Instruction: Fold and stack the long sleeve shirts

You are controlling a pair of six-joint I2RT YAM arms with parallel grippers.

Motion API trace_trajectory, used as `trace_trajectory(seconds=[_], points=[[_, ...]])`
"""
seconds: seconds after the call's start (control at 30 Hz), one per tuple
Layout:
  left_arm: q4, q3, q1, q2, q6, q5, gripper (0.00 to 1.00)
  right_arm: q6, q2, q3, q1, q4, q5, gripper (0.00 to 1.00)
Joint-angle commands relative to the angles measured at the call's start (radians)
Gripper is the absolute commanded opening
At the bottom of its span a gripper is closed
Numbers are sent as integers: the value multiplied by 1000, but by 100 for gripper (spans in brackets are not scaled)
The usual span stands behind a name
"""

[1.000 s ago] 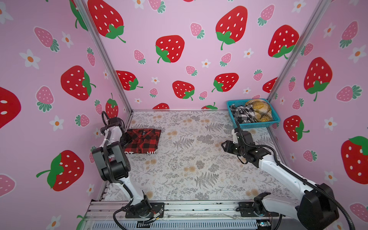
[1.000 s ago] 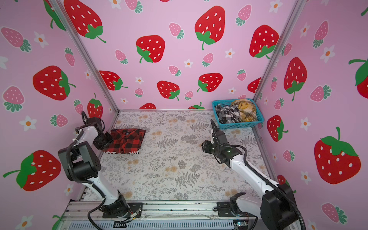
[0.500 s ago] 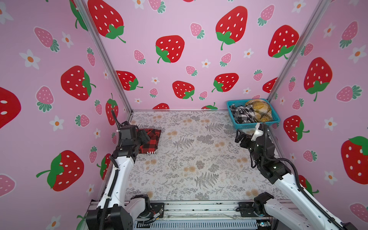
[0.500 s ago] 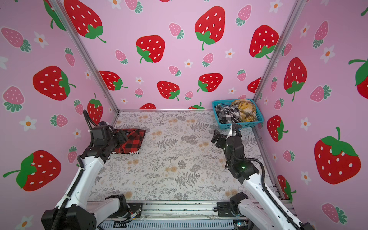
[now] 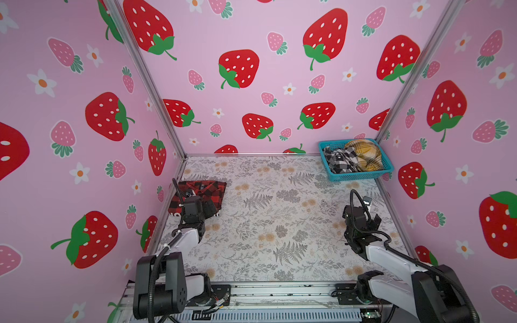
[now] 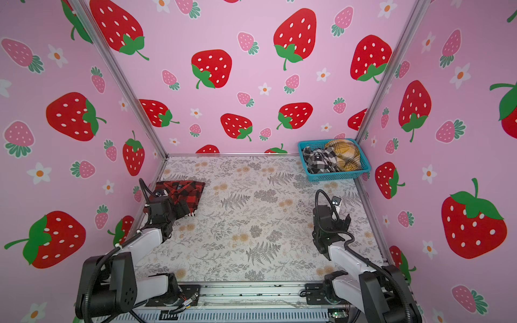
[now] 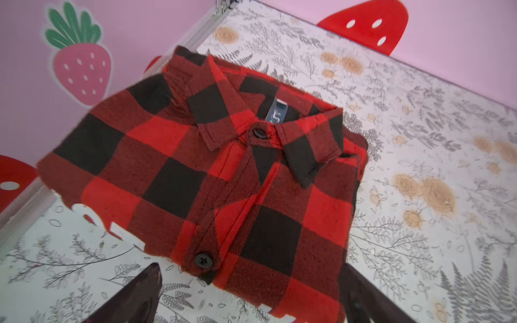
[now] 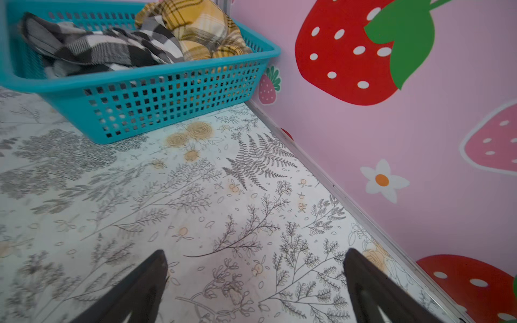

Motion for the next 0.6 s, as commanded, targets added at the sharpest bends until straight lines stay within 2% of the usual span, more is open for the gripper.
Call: trace_trajectory(seconds=[0.0, 0.07, 0.17, 0.23, 0.27, 0.33, 0.37, 0.43, 0.47, 0.5, 0.53, 0.57], points=[[163, 27, -2, 71, 74, 124, 99, -79, 51, -33, -59, 264, -30, 100], [225, 33, -9, 105, 82, 183, 99, -127, 85, -65, -92, 427, -104, 100], [294, 28, -15, 136, 111, 196, 99, -128, 146, -99, -170, 624, -325, 100], [453, -26, -17, 178, 115, 202, 99, -192, 193, -74, -192, 661, -477, 100], [422, -17, -41, 181, 161, 231, 99, -236, 216, -53, -194, 660, -540, 100], [528, -28, -109, 257, 208, 131, 99, -303, 275, -55, -198, 740, -630, 100], [464, -19, -117, 231, 212, 121, 99, -312, 342, -71, -201, 841, -646, 100], [509, -26, -115, 248, 189, 77, 99, -319, 459, -71, -204, 981, -654, 100], [455, -16, -114, 233, 193, 81, 99, -309, 438, -28, -206, 855, -650, 100], [484, -22, -114, 243, 189, 79, 99, -299, 418, 25, -215, 718, -658, 100], [487, -22, -113, 244, 188, 79, 99, -303, 446, -5, -216, 830, -663, 100], [459, -15, -113, 236, 190, 83, 99, -299, 449, -8, -217, 837, -657, 100]])
